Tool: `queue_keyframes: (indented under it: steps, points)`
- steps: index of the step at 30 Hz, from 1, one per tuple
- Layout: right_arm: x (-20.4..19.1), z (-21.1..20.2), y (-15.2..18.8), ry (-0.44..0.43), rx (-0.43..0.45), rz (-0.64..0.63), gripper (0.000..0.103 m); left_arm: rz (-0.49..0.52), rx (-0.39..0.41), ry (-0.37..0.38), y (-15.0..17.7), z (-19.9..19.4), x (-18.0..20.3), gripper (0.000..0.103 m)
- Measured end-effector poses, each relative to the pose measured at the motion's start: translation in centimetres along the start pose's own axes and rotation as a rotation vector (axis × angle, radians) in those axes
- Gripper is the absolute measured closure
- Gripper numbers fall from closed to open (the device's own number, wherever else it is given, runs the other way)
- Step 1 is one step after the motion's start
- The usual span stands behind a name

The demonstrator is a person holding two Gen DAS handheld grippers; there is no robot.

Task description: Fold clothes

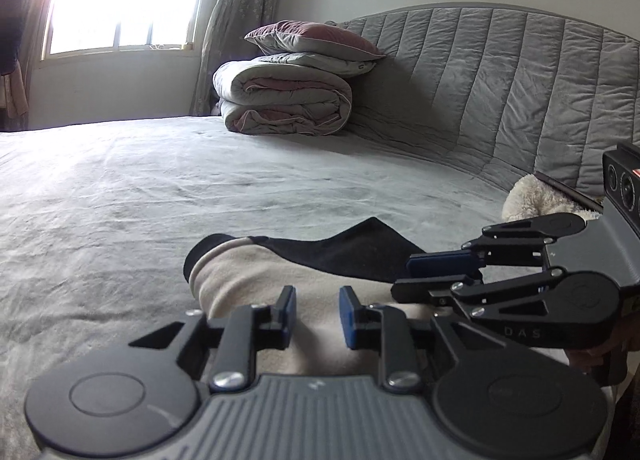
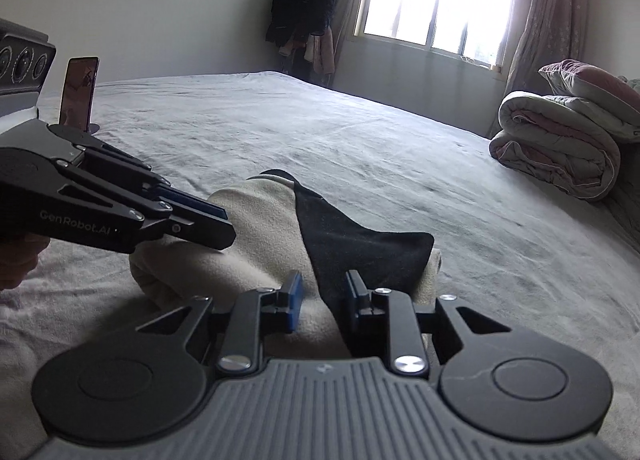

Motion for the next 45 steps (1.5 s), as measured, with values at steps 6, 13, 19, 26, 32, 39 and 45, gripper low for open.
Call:
queue_keyframes:
  steps: [6, 13, 19, 26, 32, 39, 45]
  points:
    - [0.9, 1.2, -1.4, 0.019, 0.01, 0.093, 0.067, -0.085, 0.008, -0.036, -0.2, 1.4, -1.8, 0.077]
    - [2.3, 3.6, -1.1, 0.066, -0.03, 0.168, 0.062, -0.135, 0.005, -0.029, -0.4, 1.8, -2.5, 0.07]
    - [2.9, 3.8, -1.9, 0.079, -0.012, 0.253, 0.049, -0.195, 0.005, -0.077, -1.1, 1.8, -3.7, 0.054]
    - [3.1, 3.6, -2.6, 0.095, -0.007, 0.294, 0.029, -0.222, -0.093, -0.095, -0.6, 2.7, -4.0, 0.031]
    - [3.2, 3.0, -3.2, 0.105, -0.007, 0.317, 0.01, -0.294, -0.17, -0.044, -0.2, 3.0, -4.3, 0.025]
    - [3.4, 2.0, -3.2, 0.096, -0.016, 0.365, 0.001, -0.457, -0.229, 0.001, 0.3, 3.4, -6.1, 0.025]
    - [4.0, 1.3, -2.9, 0.075, -0.055, 0.491, 0.0, -0.591, -0.265, 0.039, 0.9, 4.0, -7.9, 0.016]
Point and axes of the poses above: each gripper's, at about its wrist camera, not at the fingertips, and z roughly the way its jaws point, x to its right, y to its underside, the point moved 2 cm from there along z, roughly the way its jaws point
